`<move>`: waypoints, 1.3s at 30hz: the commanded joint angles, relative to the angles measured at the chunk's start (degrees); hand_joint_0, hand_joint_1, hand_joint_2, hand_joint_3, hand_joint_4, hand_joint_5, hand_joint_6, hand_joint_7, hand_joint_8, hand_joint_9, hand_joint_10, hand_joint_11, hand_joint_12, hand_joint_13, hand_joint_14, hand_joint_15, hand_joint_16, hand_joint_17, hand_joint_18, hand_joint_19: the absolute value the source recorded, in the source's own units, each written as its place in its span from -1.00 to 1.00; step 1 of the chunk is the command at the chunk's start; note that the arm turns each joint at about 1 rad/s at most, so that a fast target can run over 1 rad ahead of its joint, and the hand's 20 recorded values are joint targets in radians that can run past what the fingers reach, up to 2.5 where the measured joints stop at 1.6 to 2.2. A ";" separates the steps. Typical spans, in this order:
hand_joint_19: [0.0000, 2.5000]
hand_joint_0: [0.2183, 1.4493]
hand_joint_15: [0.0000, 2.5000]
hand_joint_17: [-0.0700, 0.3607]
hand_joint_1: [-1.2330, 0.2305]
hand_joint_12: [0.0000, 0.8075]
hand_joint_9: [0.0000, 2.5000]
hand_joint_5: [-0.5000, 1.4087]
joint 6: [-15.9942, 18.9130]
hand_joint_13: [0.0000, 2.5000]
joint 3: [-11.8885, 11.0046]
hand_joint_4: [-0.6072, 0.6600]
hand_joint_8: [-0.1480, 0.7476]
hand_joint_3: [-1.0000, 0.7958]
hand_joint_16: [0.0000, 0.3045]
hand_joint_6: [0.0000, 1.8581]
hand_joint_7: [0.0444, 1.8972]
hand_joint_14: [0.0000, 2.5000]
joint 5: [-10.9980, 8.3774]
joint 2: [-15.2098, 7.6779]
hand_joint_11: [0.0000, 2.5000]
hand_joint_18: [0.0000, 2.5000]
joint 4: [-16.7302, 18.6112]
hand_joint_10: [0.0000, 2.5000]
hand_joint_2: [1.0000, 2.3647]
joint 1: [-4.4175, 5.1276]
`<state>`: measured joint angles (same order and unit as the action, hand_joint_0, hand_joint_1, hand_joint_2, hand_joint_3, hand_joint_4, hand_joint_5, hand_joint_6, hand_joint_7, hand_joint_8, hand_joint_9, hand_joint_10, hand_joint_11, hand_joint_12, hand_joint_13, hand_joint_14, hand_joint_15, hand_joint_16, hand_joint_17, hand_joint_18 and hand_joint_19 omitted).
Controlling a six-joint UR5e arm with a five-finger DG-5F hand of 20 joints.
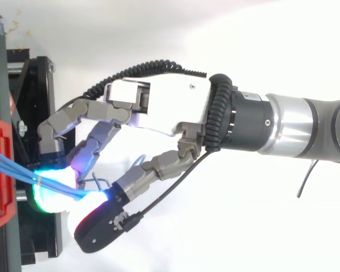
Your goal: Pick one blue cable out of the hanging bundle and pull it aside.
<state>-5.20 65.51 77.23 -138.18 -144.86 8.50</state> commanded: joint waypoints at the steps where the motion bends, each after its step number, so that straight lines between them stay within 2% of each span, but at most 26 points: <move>1: -0.62 -0.52 -0.65 -0.17 -0.43 -0.12 -0.19 -0.62 0.46 -0.26 -0.30 0.25 0.13 -0.44 -0.68 -0.05 0.16 -0.99 0.12 0.02 -0.64 -0.24 -0.42 -0.99 -1.00 -0.15; 4: -0.61 -0.64 -0.65 -0.11 -0.29 -0.04 -0.17 -0.60 0.46 -0.25 -0.83 0.25 0.19 -0.44 -0.64 -0.05 0.14 -0.99 1.00 0.02 -0.66 -0.20 -1.57 -0.99 -1.00 -0.33; 7: -0.61 -0.66 -0.65 -0.08 -0.17 -0.01 -0.17 -0.60 0.63 -0.24 -1.18 0.25 0.21 -0.44 -0.62 -0.06 0.13 -0.99 1.79 0.10 -0.66 -0.19 -2.97 -0.99 -1.00 -0.33; 11: -0.56 -0.53 -0.63 -0.14 -0.07 -0.09 -0.18 -0.60 0.46 -0.27 -1.35 0.21 0.14 -0.44 -0.67 -0.06 0.15 -0.99 1.96 0.28 -0.66 -0.24 -3.24 -0.99 -1.00 -0.42; 12: -0.55 -0.46 -0.62 -0.17 -0.06 -0.12 -0.19 -0.60 0.46 -0.28 -1.62 0.21 0.12 -0.33 -0.68 -0.07 0.18 -0.99 1.96 0.28 -0.66 -0.26 -3.41 -0.99 -0.99 -0.51; 19: -0.56 -0.48 -0.62 -0.16 -0.19 -0.10 -0.20 -0.63 0.46 -0.28 -1.88 0.23 0.14 -0.01 -0.68 -0.05 0.22 -0.99 1.88 0.28 -0.63 -0.25 -3.76 -0.99 -0.97 -0.68; 23: -0.57 -0.41 -0.63 -0.17 -0.32 -0.11 -0.22 -0.64 0.46 -0.28 -1.97 0.22 0.12 0.05 -0.68 -0.04 0.25 -0.99 1.88 0.37 -0.61 -0.25 -4.12 -0.99 -0.96 -0.68; 25: -0.61 -0.34 -0.64 -0.19 -0.43 -0.13 -0.23 -0.64 0.46 -0.28 -2.58 0.10 0.10 0.06 -0.69 -0.03 0.27 -0.99 1.88 0.28 -0.60 -0.25 -4.20 -0.99 -0.95 -0.77; 26: -0.62 -0.32 -0.64 -0.19 -0.45 -0.14 -0.23 -0.64 0.46 -0.28 -2.67 0.07 0.11 0.06 -0.70 -0.03 0.31 -0.99 1.96 0.37 -0.61 -0.25 -4.29 -0.99 -0.95 -0.77; 27: -0.62 -0.27 -0.65 -0.20 -0.51 -0.15 -0.21 -0.64 0.46 -0.28 -2.85 0.05 0.10 0.07 -0.70 -0.03 0.48 -0.99 1.96 0.37 -0.60 -0.25 -4.47 -0.99 -0.95 -0.77; 30: -0.63 -0.15 -0.65 -0.21 -0.56 -0.18 -0.18 -0.63 0.46 -0.26 -2.85 0.04 0.06 0.01 -0.71 -0.03 0.66 -0.99 1.96 0.37 -0.61 -0.26 -5.17 -0.99 -0.95 -0.95; 34: -0.62 -0.04 -0.64 -0.24 -0.60 -0.22 -0.14 -0.61 0.81 -0.23 -2.76 -0.01 0.00 -0.22 -0.73 -0.03 0.70 -0.99 2.67 0.37 -0.62 -0.27 -7.63 -0.99 -0.97 -1.12; 39: -0.63 -0.03 -0.63 -0.25 -0.63 -0.24 -0.11 -0.60 0.63 -0.20 -2.85 -0.05 -0.02 -0.39 -0.73 -0.03 0.72 -0.99 3.72 1.07 -0.61 -0.25 -9.57 -0.99 -0.99 -1.56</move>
<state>-4.51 62.71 80.35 -137.60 -153.17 7.20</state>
